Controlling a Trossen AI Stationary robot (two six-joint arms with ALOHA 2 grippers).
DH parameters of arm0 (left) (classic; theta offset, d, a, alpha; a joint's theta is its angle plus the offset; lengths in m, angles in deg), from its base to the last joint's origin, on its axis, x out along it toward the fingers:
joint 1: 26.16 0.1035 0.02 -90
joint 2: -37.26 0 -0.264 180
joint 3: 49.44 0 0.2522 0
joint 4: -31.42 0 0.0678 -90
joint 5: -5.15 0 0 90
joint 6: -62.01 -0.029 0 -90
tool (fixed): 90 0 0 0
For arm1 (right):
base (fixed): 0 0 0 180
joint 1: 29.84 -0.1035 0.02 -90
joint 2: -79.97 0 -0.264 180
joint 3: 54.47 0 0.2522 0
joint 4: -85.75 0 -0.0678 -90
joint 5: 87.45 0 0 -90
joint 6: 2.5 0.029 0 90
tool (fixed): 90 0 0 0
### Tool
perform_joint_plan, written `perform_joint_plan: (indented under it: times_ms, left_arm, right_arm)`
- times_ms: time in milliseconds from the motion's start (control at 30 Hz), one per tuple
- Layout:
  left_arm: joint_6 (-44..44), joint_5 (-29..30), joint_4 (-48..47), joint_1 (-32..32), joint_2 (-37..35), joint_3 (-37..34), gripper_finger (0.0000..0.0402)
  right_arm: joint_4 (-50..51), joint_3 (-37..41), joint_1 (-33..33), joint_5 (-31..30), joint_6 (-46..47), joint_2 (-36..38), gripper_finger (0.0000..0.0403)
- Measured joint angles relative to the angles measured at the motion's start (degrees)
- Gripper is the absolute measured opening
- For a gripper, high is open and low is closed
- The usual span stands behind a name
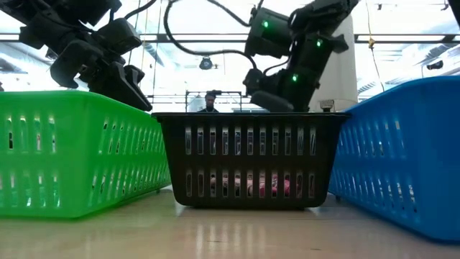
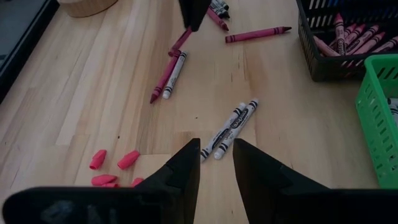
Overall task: Sort crayons
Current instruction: Put the red crayon into the right blue bin
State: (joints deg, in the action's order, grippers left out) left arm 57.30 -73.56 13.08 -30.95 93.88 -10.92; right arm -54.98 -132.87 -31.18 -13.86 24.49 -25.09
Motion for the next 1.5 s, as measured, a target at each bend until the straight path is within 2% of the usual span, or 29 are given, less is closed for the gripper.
perform_joint_plan:
  times_ms: [433,967,1300,1500]
  left_arm:
    - [-0.6,0.0,0.1,0.0,0.0,0.0,0.0105]
    - [-5.3,0.0,5.4,0.2,0.0,0.0,0.0105]
    - [-9.8,0.0,10.7,0.2,0.0,0.0,0.0105]
    - [-10.1,0.0,12.3,0.2,0.0,0.0,0.0105]
  right_arm:
    - [15.6,-7.4,-9.3,-4.9,10.0,0.2,0.0032]
    - [30.9,-7.5,-21.2,-5.2,34.5,0.4,0.0032]
    - [37.3,-7.5,-27.8,-6.7,48.8,6.5,0.0032]
    - [44.8,-7.5,-30.8,-2.7,58.9,8.8,0.0032]
